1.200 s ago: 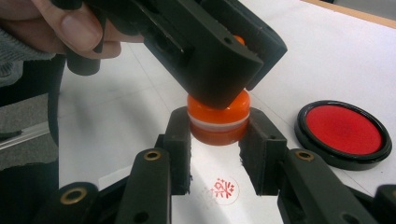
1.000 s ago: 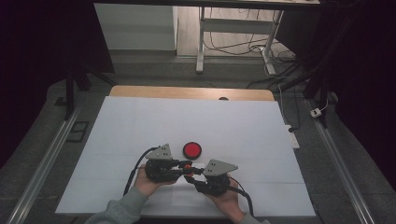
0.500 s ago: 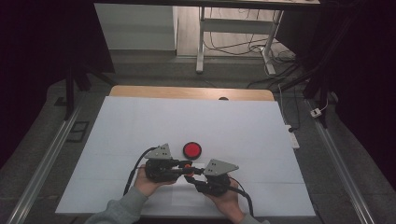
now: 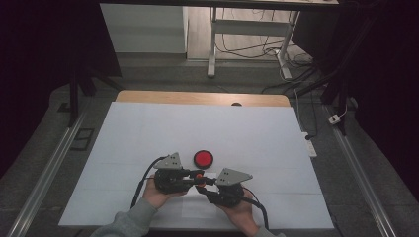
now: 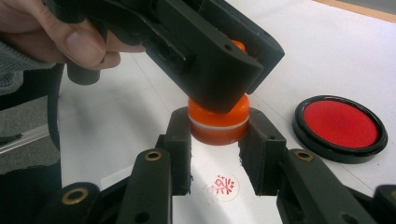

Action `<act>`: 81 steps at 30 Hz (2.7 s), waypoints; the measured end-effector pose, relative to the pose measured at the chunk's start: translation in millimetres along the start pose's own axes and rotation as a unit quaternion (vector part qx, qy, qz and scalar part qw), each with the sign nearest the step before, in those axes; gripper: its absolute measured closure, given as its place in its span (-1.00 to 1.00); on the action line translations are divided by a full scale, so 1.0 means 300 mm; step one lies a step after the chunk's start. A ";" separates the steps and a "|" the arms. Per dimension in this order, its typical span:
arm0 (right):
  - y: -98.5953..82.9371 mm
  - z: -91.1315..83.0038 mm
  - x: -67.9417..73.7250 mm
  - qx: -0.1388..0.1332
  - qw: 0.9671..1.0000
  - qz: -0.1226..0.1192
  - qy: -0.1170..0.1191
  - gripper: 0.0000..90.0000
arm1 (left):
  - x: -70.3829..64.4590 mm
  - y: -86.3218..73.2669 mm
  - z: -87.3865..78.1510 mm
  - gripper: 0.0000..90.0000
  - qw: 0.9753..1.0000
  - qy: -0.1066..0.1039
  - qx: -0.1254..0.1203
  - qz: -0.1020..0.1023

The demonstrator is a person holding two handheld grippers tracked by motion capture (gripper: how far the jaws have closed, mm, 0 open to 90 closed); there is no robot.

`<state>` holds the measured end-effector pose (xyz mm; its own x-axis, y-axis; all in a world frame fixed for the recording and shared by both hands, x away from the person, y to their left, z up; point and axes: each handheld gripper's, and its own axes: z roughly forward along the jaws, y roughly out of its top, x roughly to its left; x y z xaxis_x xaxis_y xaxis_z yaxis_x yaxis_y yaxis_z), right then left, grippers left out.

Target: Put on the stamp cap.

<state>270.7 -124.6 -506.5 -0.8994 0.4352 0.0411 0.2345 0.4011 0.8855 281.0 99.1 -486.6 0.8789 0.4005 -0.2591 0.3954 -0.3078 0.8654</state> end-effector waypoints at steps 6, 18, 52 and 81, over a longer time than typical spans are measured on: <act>-0.003 -0.001 -0.006 0.001 1.000 0.006 0.003 0.44 | -0.008 -0.006 0.011 0.62 1.000 0.010 0.000 0.002; -0.009 0.003 -0.008 0.009 1.000 0.005 0.001 0.44 | -0.010 -0.013 0.018 0.62 1.000 0.016 0.001 0.003; -0.007 -0.003 -0.013 -0.004 1.000 0.000 0.002 0.41 | -0.015 -0.009 0.014 0.60 1.000 0.019 -0.014 0.005; -0.024 -0.034 -0.054 0.007 1.000 -0.004 -0.023 0.18 | -0.006 -0.003 -0.014 0.61 0.999 0.031 -0.027 0.003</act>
<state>279.8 -142.7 -508.9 -0.8829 0.4694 0.0126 0.2331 0.4148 0.8796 278.1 102.3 -485.2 0.8623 0.4515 -0.2292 0.3743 -0.2636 0.8890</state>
